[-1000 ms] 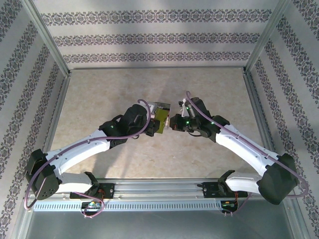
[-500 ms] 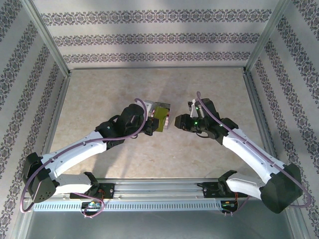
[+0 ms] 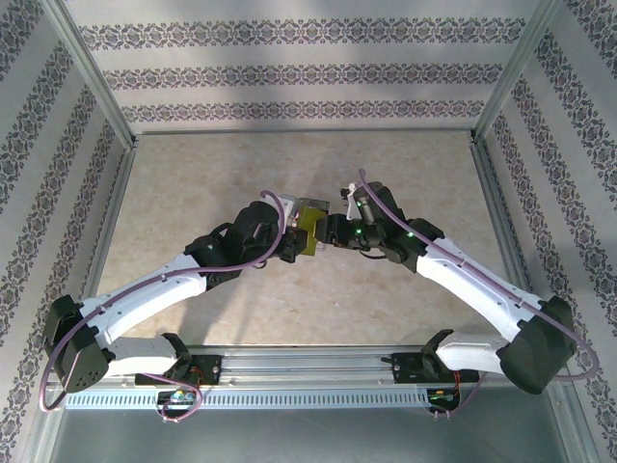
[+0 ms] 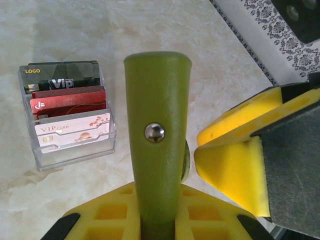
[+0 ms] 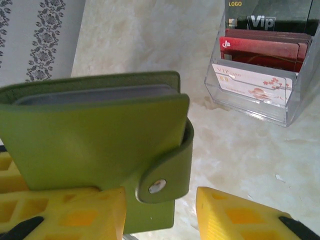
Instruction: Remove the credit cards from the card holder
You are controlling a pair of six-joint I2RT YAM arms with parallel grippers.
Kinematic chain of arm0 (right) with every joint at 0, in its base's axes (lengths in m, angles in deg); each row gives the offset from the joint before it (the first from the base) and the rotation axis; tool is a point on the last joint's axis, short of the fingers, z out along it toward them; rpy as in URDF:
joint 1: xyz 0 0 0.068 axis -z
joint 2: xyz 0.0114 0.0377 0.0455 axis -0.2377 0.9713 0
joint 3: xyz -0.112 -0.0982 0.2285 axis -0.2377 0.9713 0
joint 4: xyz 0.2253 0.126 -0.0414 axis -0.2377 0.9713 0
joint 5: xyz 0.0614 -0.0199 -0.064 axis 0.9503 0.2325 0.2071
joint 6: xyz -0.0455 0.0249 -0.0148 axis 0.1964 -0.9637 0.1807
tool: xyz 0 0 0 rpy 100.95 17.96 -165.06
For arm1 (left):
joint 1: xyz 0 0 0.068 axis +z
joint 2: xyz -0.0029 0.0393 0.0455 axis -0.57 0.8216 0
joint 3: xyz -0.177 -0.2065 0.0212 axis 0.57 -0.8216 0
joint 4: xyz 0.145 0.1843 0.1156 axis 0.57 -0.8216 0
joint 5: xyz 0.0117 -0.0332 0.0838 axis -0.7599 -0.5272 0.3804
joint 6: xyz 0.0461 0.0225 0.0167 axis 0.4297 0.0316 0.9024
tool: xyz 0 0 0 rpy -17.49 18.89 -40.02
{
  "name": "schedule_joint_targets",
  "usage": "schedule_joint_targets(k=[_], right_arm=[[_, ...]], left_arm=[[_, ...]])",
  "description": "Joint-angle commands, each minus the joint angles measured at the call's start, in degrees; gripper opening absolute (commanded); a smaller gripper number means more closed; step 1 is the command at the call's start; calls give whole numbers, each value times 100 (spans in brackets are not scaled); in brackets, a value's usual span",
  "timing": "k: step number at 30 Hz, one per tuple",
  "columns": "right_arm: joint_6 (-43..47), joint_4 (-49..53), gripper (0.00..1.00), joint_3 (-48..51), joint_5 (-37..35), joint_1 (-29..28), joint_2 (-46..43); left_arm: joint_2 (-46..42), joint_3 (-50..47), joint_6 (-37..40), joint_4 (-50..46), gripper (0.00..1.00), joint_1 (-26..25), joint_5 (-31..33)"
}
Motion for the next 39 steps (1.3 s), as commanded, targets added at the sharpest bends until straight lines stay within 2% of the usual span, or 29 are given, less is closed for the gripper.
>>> schedule_joint_targets(k=[1, 6, 17, 26, 33, 39], right_arm=[[-63, -60, 41, -195, -218, -70, 142], [29, 60, 41, -282, -352, -111, 320], [77, 621, 29, -234, -632, -215, 618], [10, 415, 15, -153, -480, -232, 687], [-229, 15, 15, -40, -91, -232, 601], [-186, 140, 13, -2, -282, -233, 678]], left_arm=[[-3, 198, 46, 222, 0, -11, 45], [-11, 209, 65, 231, 0, -7, 45], [-44, 200, 70, 170, 0, -8, 190], [-81, 143, 58, 209, 0, -6, 168], [-107, 74, 14, 310, 0, -6, 120], [-101, 63, 6, 335, 0, -9, 106]])
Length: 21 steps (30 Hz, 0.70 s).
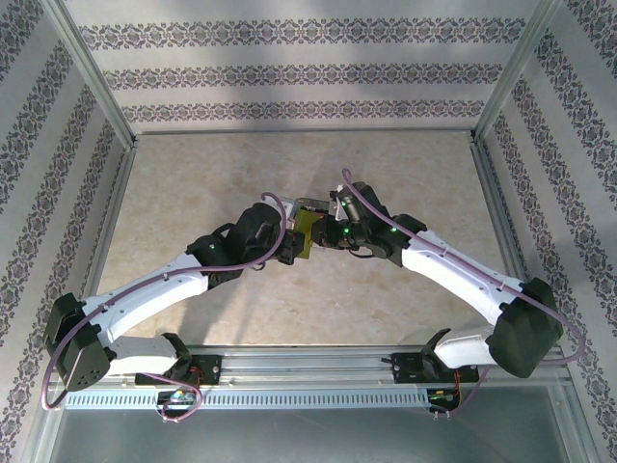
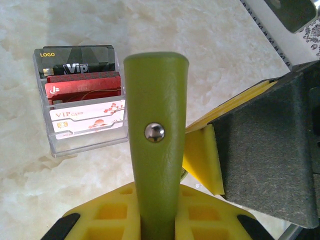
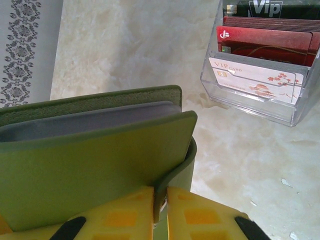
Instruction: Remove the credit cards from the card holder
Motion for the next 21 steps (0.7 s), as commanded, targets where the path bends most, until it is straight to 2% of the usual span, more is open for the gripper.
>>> schedule_joint_targets(k=[1, 3, 7, 11, 21], right_arm=[[-30, 184, 13, 182, -112, -9, 126], [-40, 182, 11, 214, -97, -12, 144], [-4, 239, 0, 230, -156, -2, 63], [182, 412, 0, 269, -231, 77, -103], [827, 799, 0, 724, -420, 593, -524]], left_arm=[[-175, 76, -2, 594, 0, -10, -41], [-187, 78, -3, 586, 0, -5, -23], [-217, 79, -20, 568, 0, -6, 45], [-264, 110, -23, 462, 0, 6, 74], [-607, -28, -297, 426, 0, 480, -606]])
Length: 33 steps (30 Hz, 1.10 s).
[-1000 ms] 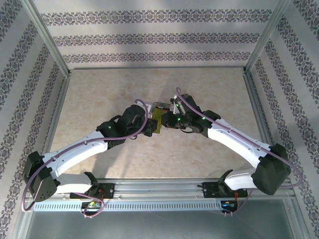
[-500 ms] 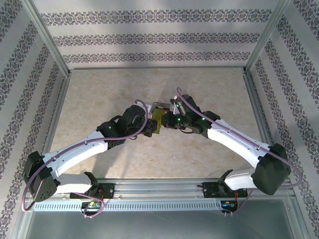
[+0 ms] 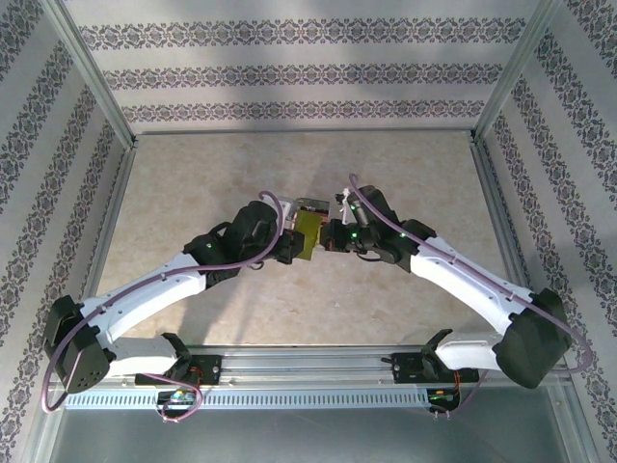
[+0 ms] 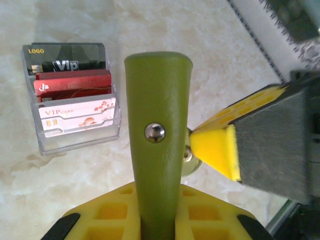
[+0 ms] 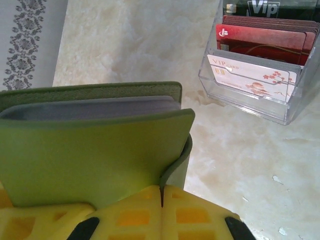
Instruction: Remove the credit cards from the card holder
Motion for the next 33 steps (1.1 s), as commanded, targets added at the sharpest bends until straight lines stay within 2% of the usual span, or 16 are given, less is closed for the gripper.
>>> schedule_joint_targets(k=[1, 5, 8, 9, 11, 13, 17, 20, 22, 27, 33], right_arm=[[388, 637, 0, 320, -407, 290, -97], [597, 422, 0, 469, -92, 465, -242], [791, -65, 0, 615, 518, 666, -500], [856, -216, 3, 654, 735, 746, -574], [968, -592, 18, 742, 1355, 955, -744], [1059, -948, 38, 839, 1956, 1191, -911], [950, -1667, 62, 1108, 2775, 1803, -1434], [595, -2410, 78, 1330, 2975, 1910, -1848], [438, -2731, 81, 1350, 2934, 1772, -1959], [379, -2907, 81, 1028, 2416, 1046, -1747], [364, -2979, 74, 582, 2230, 647, -1134]], left_arm=[[-449, -43, -195, 424, 0, 247, -142], [-570, -174, -256, 531, 0, 384, -369], [-674, -336, -355, 799, 0, 475, -647], [-704, -391, -412, 913, 0, 528, -767], [-785, -534, -592, 1239, 0, 686, -1121], [-855, -675, -803, 1594, 0, 873, -1506], [-1066, -816, -1103, 1897, 0, 1231, -2022], [-1299, -954, -1364, 2147, 0, 1483, -2267], [-1371, -1034, -1597, 2457, 0, 1611, -2505], [-1267, -1123, -2081, 3295, 0, 1671, -2947], [-1106, -1119, -2200, 3574, 0, 1675, -3200]])
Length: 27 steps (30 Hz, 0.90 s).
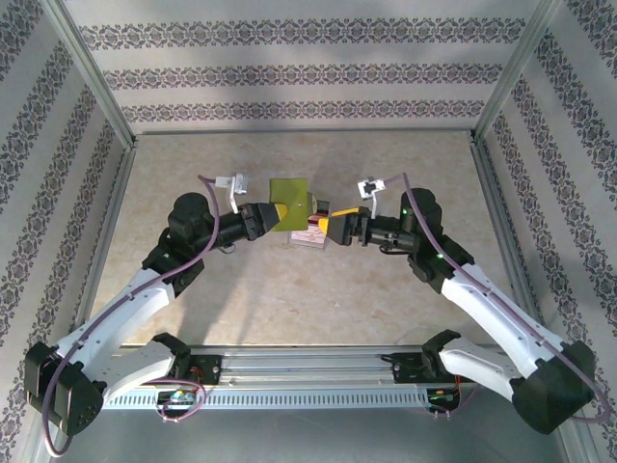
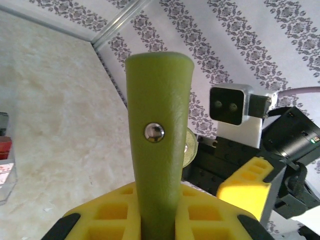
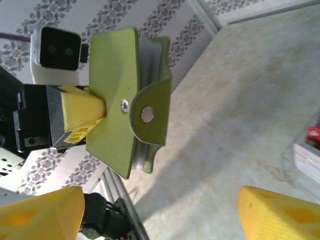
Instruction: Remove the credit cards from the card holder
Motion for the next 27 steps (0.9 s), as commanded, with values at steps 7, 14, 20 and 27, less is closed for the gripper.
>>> schedule_joint_targets(k=[7, 14, 20, 27], right_arm=[[-41, -223, 58, -265, -458, 10, 309], [-342, -609, 52, -161, 256, 182, 414], [-735, -1044, 52, 132, 778, 288, 450], [-1158, -1638, 52, 414, 1098, 346, 459]], left_arm=[[113, -175, -379, 1066, 0, 52, -594], [323, -175, -614, 1556, 0, 48, -855], [386, -223, -759, 1836, 0, 51, -893], [489, -250, -963, 2186, 0, 47, -961]])
